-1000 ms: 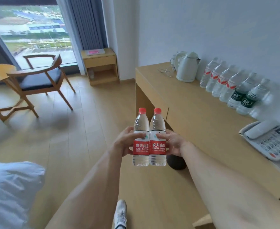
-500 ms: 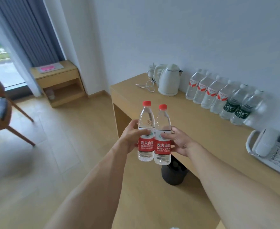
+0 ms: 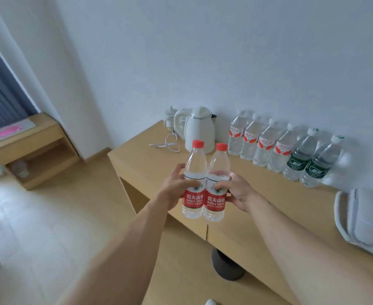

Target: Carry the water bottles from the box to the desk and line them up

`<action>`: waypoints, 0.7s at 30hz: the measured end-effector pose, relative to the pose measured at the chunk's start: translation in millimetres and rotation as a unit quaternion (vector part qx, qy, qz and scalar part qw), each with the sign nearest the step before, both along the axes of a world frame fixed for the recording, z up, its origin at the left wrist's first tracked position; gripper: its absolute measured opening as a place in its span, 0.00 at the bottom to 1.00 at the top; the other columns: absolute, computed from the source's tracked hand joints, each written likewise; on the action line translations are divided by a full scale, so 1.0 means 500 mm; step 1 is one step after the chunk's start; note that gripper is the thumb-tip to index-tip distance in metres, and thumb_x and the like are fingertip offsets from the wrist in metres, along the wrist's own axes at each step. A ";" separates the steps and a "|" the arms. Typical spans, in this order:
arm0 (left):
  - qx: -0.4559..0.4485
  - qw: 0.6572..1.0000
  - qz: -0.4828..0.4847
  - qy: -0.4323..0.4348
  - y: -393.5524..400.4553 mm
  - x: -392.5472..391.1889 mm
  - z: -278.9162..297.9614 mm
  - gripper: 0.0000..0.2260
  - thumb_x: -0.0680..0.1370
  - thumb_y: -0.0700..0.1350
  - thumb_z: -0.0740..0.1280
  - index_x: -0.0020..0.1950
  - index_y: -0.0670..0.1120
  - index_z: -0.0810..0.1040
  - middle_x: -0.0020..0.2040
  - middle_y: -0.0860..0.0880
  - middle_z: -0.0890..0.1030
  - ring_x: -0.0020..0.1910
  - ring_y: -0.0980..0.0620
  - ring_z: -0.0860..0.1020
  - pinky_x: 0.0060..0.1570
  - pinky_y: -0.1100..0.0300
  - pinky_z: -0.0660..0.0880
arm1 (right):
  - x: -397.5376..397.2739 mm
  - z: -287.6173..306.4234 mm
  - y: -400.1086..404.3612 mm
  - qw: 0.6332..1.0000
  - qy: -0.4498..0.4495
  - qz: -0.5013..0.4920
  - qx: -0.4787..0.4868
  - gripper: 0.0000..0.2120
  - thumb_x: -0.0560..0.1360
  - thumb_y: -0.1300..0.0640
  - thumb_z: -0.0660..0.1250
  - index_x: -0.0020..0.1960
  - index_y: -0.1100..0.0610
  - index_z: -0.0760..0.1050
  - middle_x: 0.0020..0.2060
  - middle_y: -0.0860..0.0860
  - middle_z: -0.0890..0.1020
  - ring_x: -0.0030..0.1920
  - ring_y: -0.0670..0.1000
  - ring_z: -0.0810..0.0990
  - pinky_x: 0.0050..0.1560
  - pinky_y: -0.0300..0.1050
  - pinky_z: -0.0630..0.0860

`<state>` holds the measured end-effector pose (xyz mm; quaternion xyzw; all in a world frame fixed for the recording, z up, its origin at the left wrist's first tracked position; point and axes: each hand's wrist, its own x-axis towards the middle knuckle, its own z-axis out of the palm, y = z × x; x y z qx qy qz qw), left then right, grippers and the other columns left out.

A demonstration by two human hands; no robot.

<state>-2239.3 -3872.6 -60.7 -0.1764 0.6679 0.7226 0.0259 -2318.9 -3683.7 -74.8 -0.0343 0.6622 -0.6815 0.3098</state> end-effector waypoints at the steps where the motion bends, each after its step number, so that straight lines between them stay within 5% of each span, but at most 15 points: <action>1: 0.000 1.000 -0.007 0.000 -0.002 -0.029 -0.002 0.28 0.73 0.31 0.72 0.69 0.49 0.70 0.59 0.37 0.82 0.57 0.35 0.82 0.57 0.39 0.79 | -0.024 0.000 0.000 1.000 0.007 -0.007 0.000 0.23 0.70 0.69 0.71 0.62 0.53 0.77 0.53 0.54 0.85 0.53 0.56 0.82 0.51 0.54 0.79; 6: 0.006 0.999 -0.051 0.015 0.002 -0.169 -0.015 0.29 0.69 0.30 0.73 0.66 0.48 0.72 0.57 0.37 0.83 0.53 0.40 0.83 0.47 0.50 0.79 | -0.133 -0.006 0.020 0.998 0.051 -0.046 0.009 0.26 0.67 0.71 0.72 0.59 0.49 0.78 0.50 0.51 0.85 0.52 0.52 0.83 0.47 0.47 0.79; 13: -0.066 0.989 -0.134 0.016 0.007 -0.323 -0.027 0.27 0.69 0.27 0.73 0.61 0.49 0.73 0.47 0.46 0.86 0.49 0.46 0.84 0.49 0.54 0.76 | -0.228 -0.023 0.047 0.985 0.099 -0.124 0.074 0.29 0.62 0.67 0.79 0.55 0.43 0.76 0.49 0.46 0.86 0.56 0.50 0.83 0.52 0.47 0.79; 17: -0.102 0.979 -0.177 0.017 0.001 -0.399 -0.037 0.30 0.66 0.28 0.75 0.62 0.50 0.74 0.51 0.43 0.85 0.53 0.44 0.83 0.53 0.50 0.78 | -0.258 -0.034 0.047 0.968 0.126 -0.153 0.154 0.39 0.62 0.61 0.81 0.69 0.50 0.71 0.62 0.52 0.81 0.63 0.52 0.78 0.64 0.56 0.76; 21: -0.158 0.963 -0.214 0.029 -0.014 -0.452 -0.046 0.32 0.64 0.30 0.78 0.63 0.51 0.74 0.56 0.48 0.82 0.56 0.48 0.80 0.53 0.52 0.78 | -0.277 -0.036 0.033 0.942 0.140 -0.205 0.226 0.40 0.63 0.61 0.81 0.71 0.52 0.70 0.61 0.49 0.81 0.63 0.51 0.78 0.62 0.51 0.76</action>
